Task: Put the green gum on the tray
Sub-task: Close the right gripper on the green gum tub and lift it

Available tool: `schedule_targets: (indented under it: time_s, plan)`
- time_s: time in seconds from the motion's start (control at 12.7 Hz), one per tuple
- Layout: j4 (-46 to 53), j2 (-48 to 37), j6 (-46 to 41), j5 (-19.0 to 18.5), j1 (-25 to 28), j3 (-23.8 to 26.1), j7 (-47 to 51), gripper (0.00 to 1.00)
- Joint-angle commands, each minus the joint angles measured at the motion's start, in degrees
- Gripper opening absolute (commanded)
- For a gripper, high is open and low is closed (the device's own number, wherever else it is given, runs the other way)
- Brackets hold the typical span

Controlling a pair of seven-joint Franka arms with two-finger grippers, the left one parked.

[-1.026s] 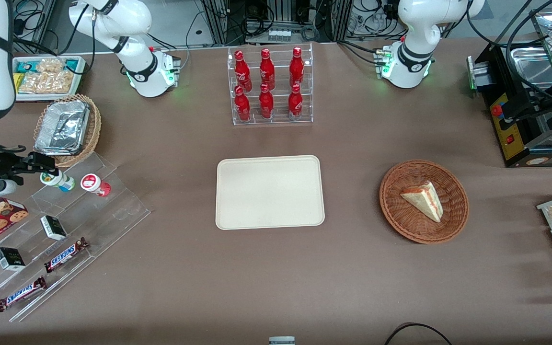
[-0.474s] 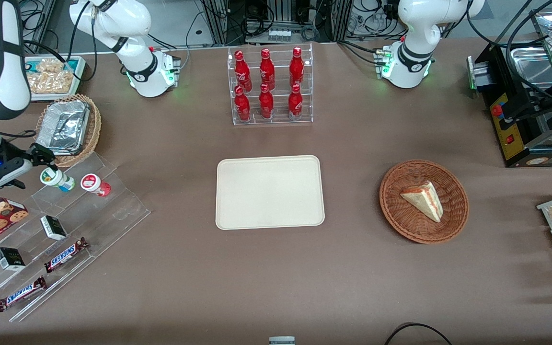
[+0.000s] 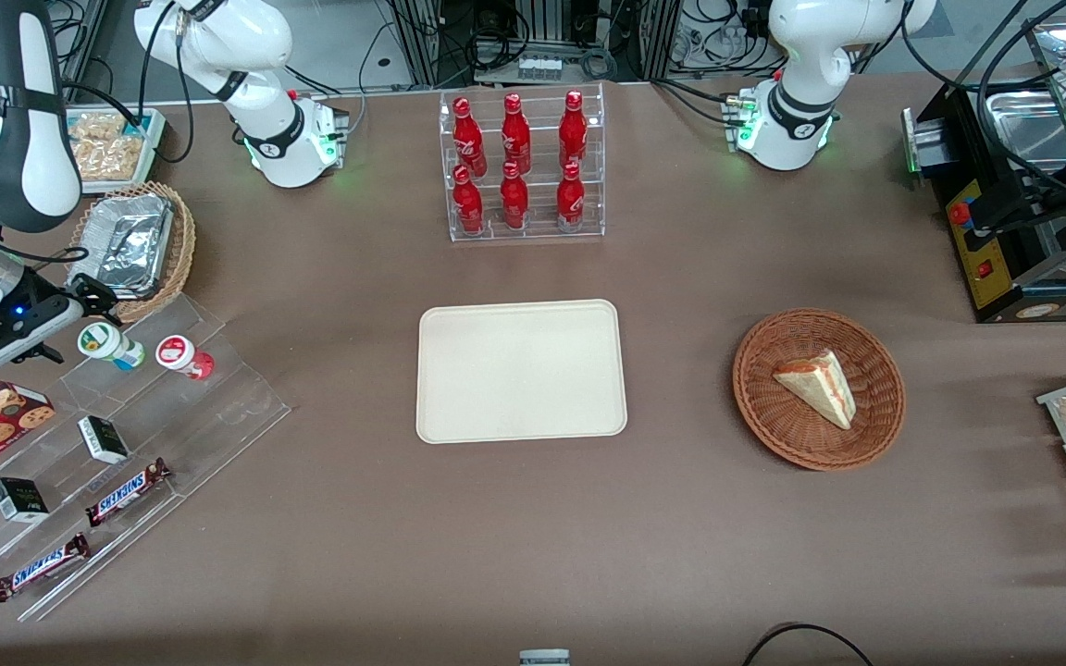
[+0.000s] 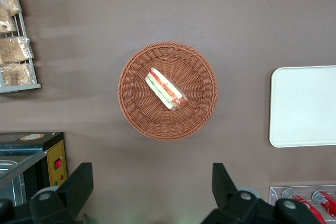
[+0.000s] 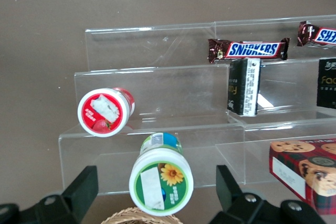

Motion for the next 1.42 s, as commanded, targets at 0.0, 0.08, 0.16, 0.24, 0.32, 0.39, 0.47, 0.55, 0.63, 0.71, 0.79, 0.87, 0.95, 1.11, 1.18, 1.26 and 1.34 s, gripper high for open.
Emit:
schedule_targets:
  time_s: [0.0,0.08,0.16,0.24,0.32,0.39,0.47,0.55,0.63,0.71,0.79,0.87,0.95,1.11,1.18,1.26,1.34]
  plan:
    - [-1.8,-0.4,3.0,-0.3,0.0,-0.8,-1.0,1.00]
    - [-1.8,0.2,3.8,-0.2,-0.1,-0.8,-1.0,1.00]
    - [-1.8,0.6,4.0,-0.2,-0.1,-0.8,-1.0,1.00]
    - [-1.8,0.7,4.0,-0.2,-0.1,-1.0,-1.0,1.00]
    - [-1.8,0.7,4.0,-0.2,-0.1,-1.1,-1.0,1.00]
    - [-1.8,1.1,4.2,-0.2,-0.1,-1.2,-1.0,1.00]
    - [-1.9,1.3,4.5,-0.2,-0.1,-1.2,-1.1,1.00]
    - [-2.0,1.6,5.1,-0.2,-0.1,-1.3,-1.8,1.00]
    - [-2.2,1.7,5.5,-0.2,-0.1,-1.3,-2.1,1.00]
    - [-2.6,1.9,5.6,-0.2,-0.1,-1.4,-2.2,1.00]
    - [-2.7,1.9,5.6,-0.2,-0.1,-1.4,-2.3,1.00]
    - [-2.7,1.9,5.6,-0.2,-0.1,-1.5,-2.4,1.00]
    - [-2.7,2.1,5.6,-0.2,-0.1,-1.4,-2.4,1.00]
    - [-2.7,2.5,6.3,-0.2,-0.2,-1.5,-2.5,1.00]
    - [-2.7,2.7,6.3,-0.2,-0.1,-1.6,-2.6,0.98]
    - [-2.7,2.7,6.3,-0.2,-0.1,-1.7,-2.6,0.79]
    - [-2.7,2.7,6.3,-0.2,-0.1,-1.7,-2.6,0.49]
